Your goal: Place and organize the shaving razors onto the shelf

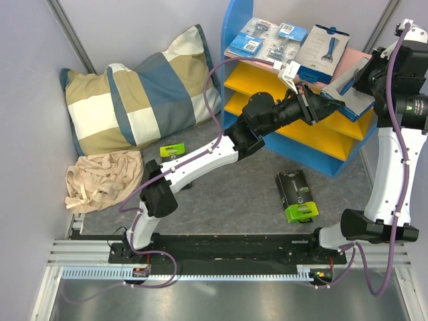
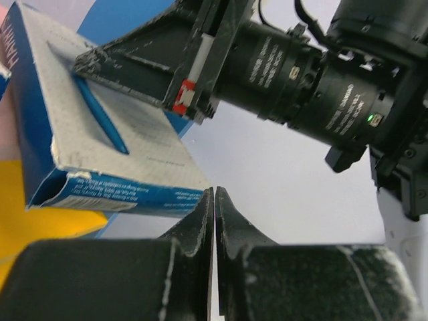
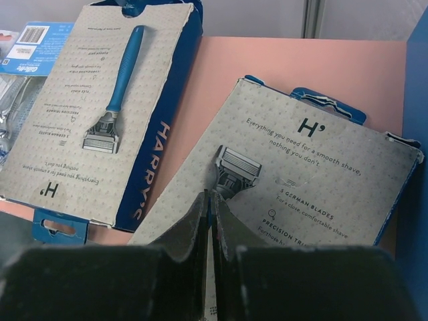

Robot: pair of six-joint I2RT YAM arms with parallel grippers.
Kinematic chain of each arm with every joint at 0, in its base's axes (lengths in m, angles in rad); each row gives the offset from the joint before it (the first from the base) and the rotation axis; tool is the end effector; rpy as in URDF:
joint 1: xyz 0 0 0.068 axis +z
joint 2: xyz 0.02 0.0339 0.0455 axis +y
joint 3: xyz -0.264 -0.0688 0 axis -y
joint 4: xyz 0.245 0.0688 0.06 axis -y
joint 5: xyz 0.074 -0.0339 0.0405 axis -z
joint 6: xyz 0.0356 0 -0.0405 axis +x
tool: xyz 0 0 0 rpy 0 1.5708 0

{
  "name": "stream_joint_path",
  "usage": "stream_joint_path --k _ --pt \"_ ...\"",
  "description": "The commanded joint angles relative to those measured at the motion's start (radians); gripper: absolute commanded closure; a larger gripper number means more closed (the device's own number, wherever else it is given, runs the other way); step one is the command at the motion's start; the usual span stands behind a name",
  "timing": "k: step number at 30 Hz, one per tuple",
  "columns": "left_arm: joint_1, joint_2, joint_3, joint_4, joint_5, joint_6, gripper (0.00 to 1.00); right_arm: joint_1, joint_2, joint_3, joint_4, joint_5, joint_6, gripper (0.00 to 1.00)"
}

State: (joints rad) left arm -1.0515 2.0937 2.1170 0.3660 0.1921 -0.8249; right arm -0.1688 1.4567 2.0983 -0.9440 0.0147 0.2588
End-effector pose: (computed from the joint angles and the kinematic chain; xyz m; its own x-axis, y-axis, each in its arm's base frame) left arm 0.2403 -0.4341 0.4493 -0.5625 -0.4688 -0.6811 0.7762 -0.0155 -0.6303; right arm 0.2512 -0.0433 0.5378 -0.2373 0.3000 -0.9240 0.2509 0.9378 0.2401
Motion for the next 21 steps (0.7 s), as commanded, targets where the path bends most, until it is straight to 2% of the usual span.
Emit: stream_joint_path --k 1,5,12,21 --pt "-0.004 0.063 0.096 -0.035 0.024 0.009 0.95 -0.005 -0.007 0.029 0.007 -0.039 0.000 0.90" --pt "-0.004 0.074 0.110 -0.029 0.052 -0.002 0.97 -0.005 -0.010 0.043 0.008 -0.051 0.002 0.90" --pt "-0.018 0.026 0.028 0.030 0.063 0.033 0.98 -0.005 0.001 0.035 0.011 -0.065 0.002 0.90" --pt "-0.022 0.080 0.078 0.016 0.069 0.021 0.98 -0.005 -0.001 0.029 0.013 -0.079 0.002 0.90"
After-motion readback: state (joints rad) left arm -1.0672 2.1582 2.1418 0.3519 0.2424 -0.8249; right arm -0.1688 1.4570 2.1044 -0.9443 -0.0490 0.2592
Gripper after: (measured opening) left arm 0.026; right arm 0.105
